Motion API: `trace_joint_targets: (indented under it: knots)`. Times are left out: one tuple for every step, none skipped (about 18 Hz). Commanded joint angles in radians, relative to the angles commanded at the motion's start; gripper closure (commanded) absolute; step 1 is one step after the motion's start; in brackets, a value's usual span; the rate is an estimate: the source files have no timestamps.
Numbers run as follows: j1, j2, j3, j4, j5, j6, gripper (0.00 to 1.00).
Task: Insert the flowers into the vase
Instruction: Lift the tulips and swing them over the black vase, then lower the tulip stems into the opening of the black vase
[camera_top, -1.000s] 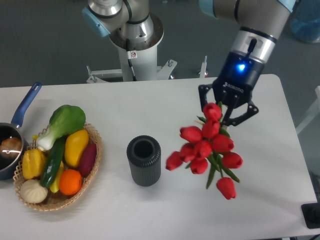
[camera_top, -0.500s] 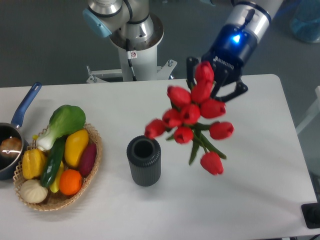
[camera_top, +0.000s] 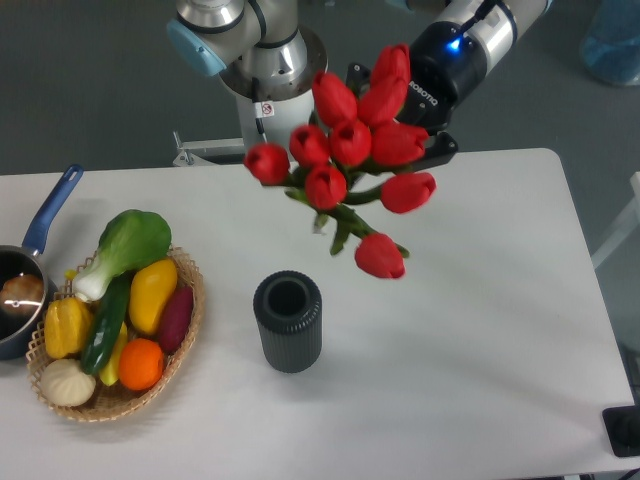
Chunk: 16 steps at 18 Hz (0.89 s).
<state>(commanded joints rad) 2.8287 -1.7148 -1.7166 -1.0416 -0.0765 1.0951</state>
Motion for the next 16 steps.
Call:
trace_joint_targets:
  knots:
    - [-0.002, -0.017, 0.0, 0.0, -0.029, 0.028, 1.0]
    - [-0.002, -0.028, 0.0, -0.002, -0.063, 0.049, 1.0]
    - [-0.002, -0.034, 0.0, -0.002, -0.084, 0.054, 1.0]
    - [-0.002, -0.035, 0.0, -0.002, -0.091, 0.054, 1.0]
    - [0.0, -0.035, 0.0, -0.002, -0.094, 0.055, 1.0]
    - [-0.002, -0.037, -0.001, 0.0, -0.094, 0.058, 1.0]
    - [-0.002, -0.046, -0.002, 0.0, -0.095, 0.083, 1.0]
    - [-0.005, -0.058, -0.002, 0.0, -0.107, 0.119, 1.0]
    - [-0.005, -0.062, -0.006, 0.0, -0.118, 0.135, 1.0]
    - [-0.005, -0.063, -0.009, 0.0, -0.118, 0.134, 1.0]
    - [-0.006, -0.074, -0.011, 0.003, -0.118, 0.141, 1.0]
    - [-0.006, -0.08, -0.011, 0.003, -0.117, 0.141, 1.0]
    - [-0.008, -0.081, -0.011, 0.003, -0.115, 0.143, 1.0]
    - [-0.008, -0.081, -0.011, 0.005, -0.114, 0.144, 1.0]
    - [-0.006, -0.083, -0.011, 0.003, -0.112, 0.144, 1.0]
    - [-0.006, -0.083, -0.014, 0.003, -0.111, 0.144, 1.0]
